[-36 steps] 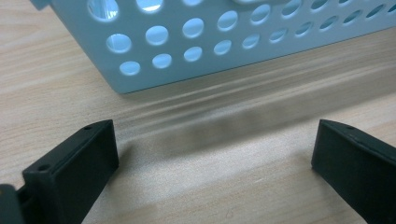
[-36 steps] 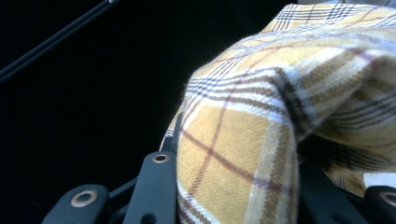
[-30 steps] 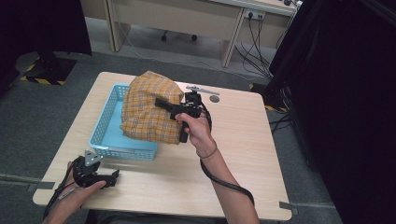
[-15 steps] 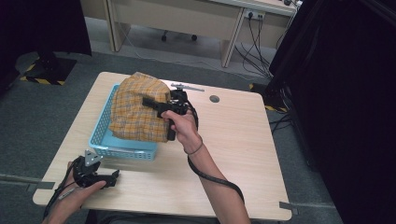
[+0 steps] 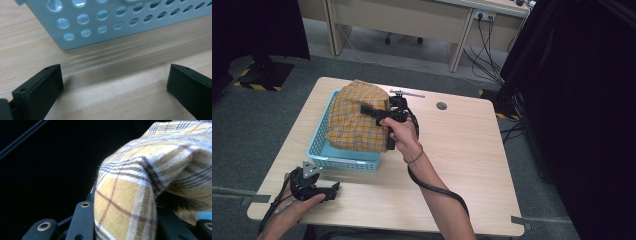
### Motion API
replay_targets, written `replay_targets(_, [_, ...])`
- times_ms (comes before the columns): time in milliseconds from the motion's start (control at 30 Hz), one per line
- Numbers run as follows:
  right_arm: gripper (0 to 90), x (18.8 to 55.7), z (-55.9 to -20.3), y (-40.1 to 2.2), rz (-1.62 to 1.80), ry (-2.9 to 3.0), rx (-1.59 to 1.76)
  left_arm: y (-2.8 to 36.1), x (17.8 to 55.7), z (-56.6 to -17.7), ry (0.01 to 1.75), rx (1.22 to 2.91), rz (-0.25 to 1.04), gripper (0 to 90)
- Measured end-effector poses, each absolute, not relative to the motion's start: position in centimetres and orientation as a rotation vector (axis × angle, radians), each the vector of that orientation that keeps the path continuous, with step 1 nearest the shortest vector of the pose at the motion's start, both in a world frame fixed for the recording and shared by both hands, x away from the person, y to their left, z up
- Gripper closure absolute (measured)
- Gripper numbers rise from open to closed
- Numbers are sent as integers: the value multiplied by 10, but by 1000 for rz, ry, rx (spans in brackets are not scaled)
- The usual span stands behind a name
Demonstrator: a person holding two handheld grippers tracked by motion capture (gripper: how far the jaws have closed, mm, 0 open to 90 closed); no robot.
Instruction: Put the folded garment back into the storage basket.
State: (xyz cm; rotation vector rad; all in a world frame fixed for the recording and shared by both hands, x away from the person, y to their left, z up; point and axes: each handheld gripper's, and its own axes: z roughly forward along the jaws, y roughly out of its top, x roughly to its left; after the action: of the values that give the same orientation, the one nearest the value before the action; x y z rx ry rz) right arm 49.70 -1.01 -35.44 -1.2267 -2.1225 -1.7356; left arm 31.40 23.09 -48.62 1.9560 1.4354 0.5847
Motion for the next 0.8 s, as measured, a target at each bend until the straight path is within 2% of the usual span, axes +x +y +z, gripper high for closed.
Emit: replay_targets(800, [687, 503, -371, 22, -1666, -2130, -1248, 231, 314, -486, 1432, 1958, 584, 0])
